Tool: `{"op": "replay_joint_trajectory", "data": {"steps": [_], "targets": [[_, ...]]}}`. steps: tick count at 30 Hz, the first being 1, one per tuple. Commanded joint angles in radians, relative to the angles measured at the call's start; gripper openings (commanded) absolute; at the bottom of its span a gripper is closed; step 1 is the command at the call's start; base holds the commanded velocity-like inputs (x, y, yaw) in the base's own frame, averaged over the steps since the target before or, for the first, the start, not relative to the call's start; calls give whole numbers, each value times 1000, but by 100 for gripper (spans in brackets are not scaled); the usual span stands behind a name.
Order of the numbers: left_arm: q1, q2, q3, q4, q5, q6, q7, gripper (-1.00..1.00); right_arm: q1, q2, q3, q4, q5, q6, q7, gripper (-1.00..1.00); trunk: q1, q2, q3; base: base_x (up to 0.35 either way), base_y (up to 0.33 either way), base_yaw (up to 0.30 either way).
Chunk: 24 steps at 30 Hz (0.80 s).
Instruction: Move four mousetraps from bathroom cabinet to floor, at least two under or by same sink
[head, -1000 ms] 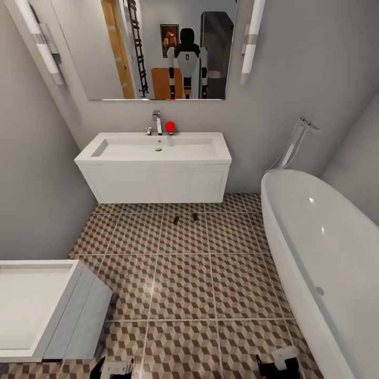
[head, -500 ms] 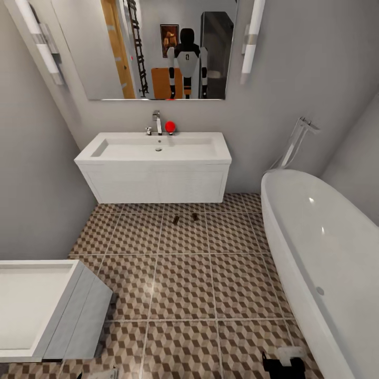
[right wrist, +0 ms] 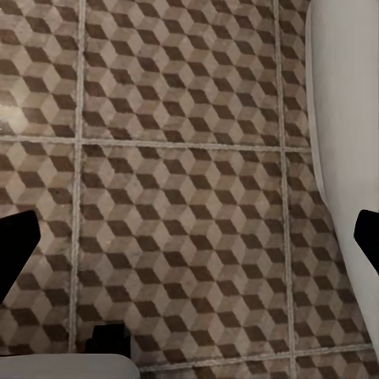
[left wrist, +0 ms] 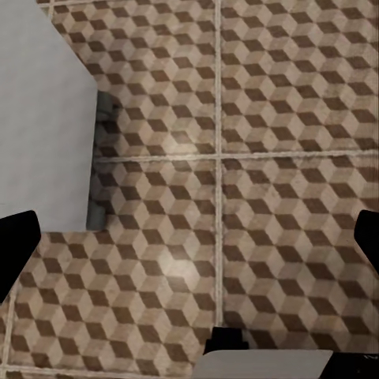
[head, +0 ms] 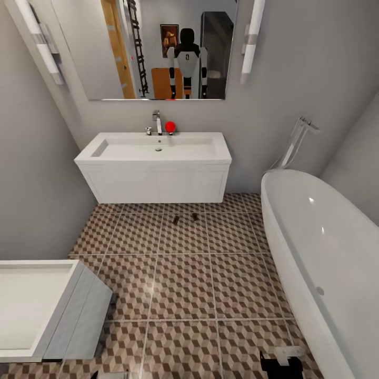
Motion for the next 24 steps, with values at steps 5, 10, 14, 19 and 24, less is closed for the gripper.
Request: {"op": "replay_joint_trajectory", "data": {"steps": [5, 10, 14, 19, 24], "targets": [[-1, 0, -8, 4, 0, -5, 1, 100, -1, 0, 9, 3, -11, -3, -2, 100, 1, -2, -2, 0, 0, 0], [0, 0, -8, 4, 0, -5, -1, 100, -1, 1, 9, 5, -11, -3, -2, 100, 1, -2, -2, -11, 0, 0], [0, 0, -8, 4, 0, 2, -2, 100, -1, 1, 8, 6, -11, -3, -2, 100, 1, -2, -2, -184, 0, 0], [0, 0, -8, 4, 0, 8, -3, 100, -1, 1, 9, 6, -11, -3, -2, 100, 1, -2, -2, -293, 0, 0], [0, 0, -8, 4, 0, 9, -3, 100, -1, 1, 9, 6, -11, -3, -2, 100, 1, -2, -2, -325, 0, 0]]}}
